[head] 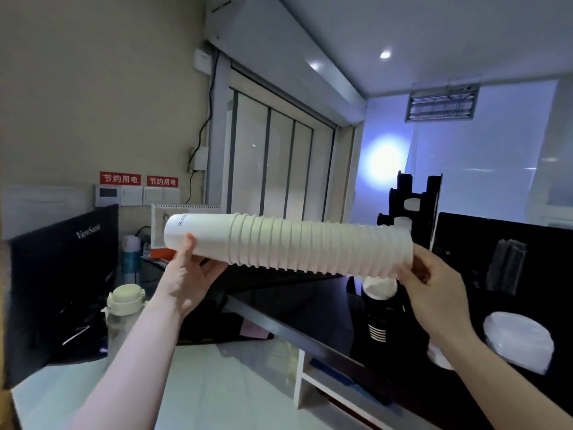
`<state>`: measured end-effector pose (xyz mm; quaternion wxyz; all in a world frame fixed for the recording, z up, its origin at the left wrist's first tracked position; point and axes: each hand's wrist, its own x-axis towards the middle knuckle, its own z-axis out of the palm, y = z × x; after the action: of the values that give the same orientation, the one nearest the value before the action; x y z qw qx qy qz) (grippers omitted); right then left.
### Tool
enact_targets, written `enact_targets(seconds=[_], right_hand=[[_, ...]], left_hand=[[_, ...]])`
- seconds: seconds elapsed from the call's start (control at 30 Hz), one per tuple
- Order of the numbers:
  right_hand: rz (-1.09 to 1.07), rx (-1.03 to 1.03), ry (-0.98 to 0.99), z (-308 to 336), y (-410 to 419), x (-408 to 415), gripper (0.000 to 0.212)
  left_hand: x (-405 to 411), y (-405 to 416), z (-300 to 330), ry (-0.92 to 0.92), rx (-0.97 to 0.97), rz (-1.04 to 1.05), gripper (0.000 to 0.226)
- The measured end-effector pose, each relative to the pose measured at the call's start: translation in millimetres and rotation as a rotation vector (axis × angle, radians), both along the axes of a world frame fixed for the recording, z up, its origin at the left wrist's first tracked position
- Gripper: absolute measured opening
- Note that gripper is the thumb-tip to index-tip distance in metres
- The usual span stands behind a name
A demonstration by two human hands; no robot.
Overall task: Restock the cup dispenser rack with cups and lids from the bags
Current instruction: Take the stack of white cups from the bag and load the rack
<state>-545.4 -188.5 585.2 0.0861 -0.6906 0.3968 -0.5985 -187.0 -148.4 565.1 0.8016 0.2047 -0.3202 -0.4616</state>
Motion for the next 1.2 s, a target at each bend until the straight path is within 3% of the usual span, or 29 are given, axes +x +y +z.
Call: enact_targets(seconds=[0.1, 0.17, 0.37, 0.53, 0.7, 0.8, 0.97, 1.2], right_hand=[[-0.069, -0.004, -0.072, 10.9, -16.9, 4.6, 0.046], [-0.078, -0.009, -0.097, 15.6, -27.0, 8.9, 0.056], [-0.123, 0.015, 0.139, 32.2, -64.5, 32.3, 0.082], [-0.286, -0.018, 0.191, 53.4, -91.1, 42.2, 0.094], [-0.294, 0.123, 0.22, 78.5, -113.9, 28.4, 0.078], [-0.206, 0.17, 0.102, 89.8, -126.3, 7.9, 0.066], [-0.136, 0.248, 0.12, 106.4, -151.4, -23.0, 0.06], [-0.102, 0.354, 0.112, 100.0, -176.1, -51.3, 0.063]], left_hand=[[-2.1, -10.3, 10.8, -0.009, -0.023, -0.046, 0.06], [-2.0, -19.0, 17.4, 0.01, -0.053, -0.069, 0.053], [-3.9, -52.5, 49.9, 0.024, -0.174, -0.052, 0.037], [-18.8, -71.5, 83.4, -0.039, -0.27, -0.014, 0.061], [-33.3, -87.5, 107.0, -0.09, -0.316, 0.04, 0.064], [-44.6, -96.4, 123.6, -0.162, -0.345, 0.083, 0.056], [-71.4, -109.3, 159.2, -0.248, -0.345, 0.084, 0.076], [-103.8, -130.9, 195.8, -0.455, -0.368, 0.125, 0.057]])
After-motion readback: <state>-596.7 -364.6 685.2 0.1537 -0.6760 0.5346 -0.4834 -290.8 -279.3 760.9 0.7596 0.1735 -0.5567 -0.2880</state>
